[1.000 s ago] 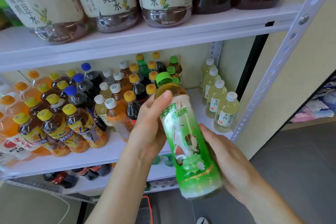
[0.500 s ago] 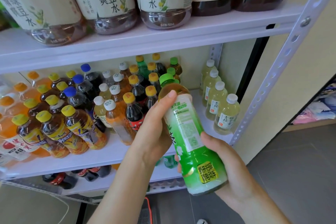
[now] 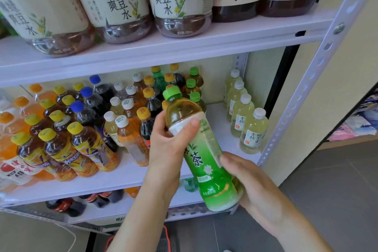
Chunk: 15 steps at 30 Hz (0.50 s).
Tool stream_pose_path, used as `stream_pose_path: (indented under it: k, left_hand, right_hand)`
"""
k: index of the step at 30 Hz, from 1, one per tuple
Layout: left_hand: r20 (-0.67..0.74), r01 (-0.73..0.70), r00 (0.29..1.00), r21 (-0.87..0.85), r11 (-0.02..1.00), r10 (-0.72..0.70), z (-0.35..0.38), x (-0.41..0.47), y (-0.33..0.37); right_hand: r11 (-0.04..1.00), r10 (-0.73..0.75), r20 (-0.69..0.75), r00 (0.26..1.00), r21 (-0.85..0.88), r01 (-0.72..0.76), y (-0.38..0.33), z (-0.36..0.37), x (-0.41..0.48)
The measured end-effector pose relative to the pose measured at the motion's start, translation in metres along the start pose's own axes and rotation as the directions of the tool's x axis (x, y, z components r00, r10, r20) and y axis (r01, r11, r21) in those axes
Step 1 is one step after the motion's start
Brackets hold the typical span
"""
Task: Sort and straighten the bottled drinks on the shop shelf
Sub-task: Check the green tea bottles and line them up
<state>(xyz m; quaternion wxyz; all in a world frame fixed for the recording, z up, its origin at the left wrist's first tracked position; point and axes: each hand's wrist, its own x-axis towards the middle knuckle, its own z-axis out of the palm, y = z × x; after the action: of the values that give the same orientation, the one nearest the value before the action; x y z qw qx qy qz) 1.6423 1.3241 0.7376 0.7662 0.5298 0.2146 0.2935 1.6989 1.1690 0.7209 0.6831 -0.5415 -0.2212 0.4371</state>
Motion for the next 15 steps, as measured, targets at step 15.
stream_pose_path:
  k: [15]
  left_hand:
    - [0.107, 0.211, 0.977, -0.319, 0.924, -0.186, -0.014, 0.005, 0.017]
  right_hand:
    - [0.964, 0.062, 0.155, 0.986, 0.248, -0.100, 0.020, 0.003, 0.002]
